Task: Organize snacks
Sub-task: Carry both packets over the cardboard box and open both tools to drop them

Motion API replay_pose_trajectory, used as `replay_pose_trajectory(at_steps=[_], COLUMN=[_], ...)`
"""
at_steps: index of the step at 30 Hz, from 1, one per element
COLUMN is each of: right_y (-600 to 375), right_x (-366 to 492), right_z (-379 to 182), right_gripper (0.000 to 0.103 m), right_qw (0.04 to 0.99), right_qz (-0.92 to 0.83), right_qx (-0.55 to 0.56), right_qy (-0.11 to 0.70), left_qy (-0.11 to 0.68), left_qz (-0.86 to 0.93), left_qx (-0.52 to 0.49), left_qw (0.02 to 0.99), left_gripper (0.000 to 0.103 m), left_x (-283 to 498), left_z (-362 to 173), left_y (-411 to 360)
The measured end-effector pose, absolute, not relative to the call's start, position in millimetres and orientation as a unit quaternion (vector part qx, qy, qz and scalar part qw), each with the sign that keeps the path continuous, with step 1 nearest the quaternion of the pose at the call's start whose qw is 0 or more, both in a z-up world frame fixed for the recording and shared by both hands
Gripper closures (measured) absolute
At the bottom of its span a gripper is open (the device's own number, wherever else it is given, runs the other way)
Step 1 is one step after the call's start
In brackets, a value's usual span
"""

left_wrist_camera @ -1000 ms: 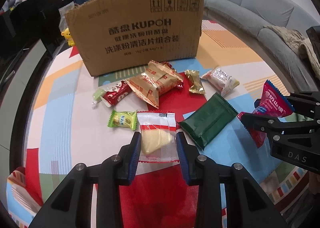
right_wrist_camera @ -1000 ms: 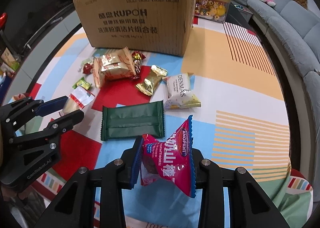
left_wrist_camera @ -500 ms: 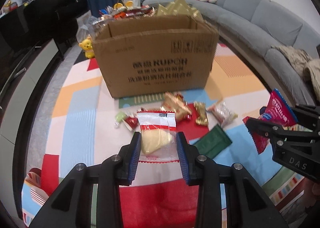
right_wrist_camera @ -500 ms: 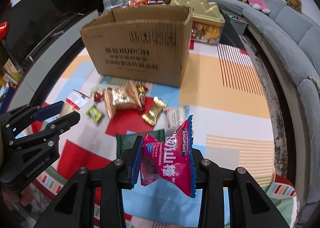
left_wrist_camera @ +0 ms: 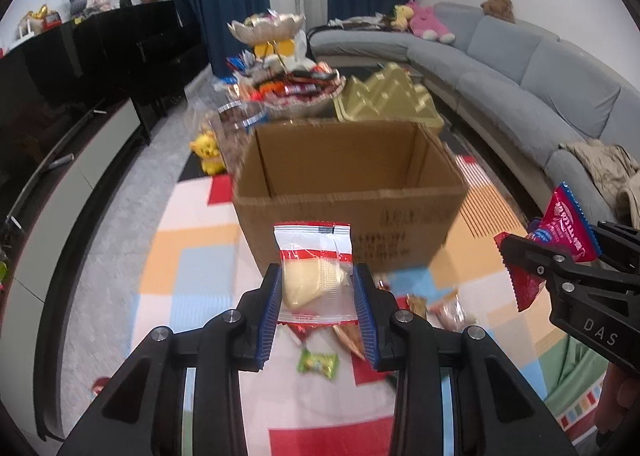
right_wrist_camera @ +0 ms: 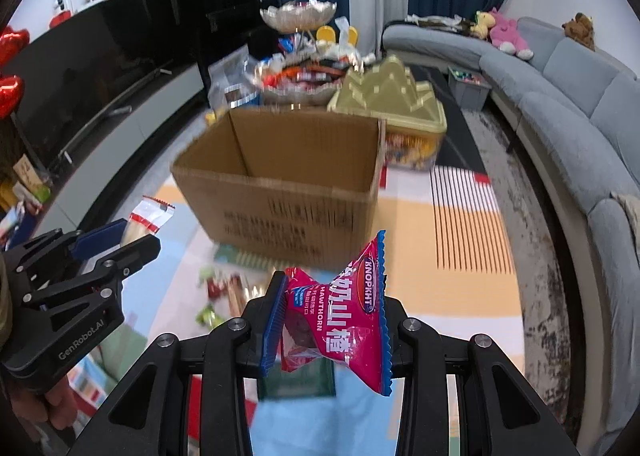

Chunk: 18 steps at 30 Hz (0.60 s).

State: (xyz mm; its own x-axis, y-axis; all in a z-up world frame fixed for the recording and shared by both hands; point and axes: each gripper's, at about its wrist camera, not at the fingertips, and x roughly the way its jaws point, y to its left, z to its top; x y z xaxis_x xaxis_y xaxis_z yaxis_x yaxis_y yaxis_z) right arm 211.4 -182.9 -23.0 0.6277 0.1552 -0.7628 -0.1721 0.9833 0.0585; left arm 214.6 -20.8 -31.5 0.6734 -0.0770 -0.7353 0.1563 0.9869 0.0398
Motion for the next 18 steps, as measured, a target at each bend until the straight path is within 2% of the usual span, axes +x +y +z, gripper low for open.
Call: replay_pose_trajectory(at_steps=[18], right_y=[-163], right_x=[304], right_z=[34], right_gripper=[0.065], right_qw=[0.926], right_qz=[0.079], right_qx=[0.005], right_qy=[0.37], left_qy=[0.356], left_qz=[-0.049], left_qx=[0.05], left_qw=[0.932], left_gripper=[0.068], left_x=[305], left_z=[21], left_y=[-19])
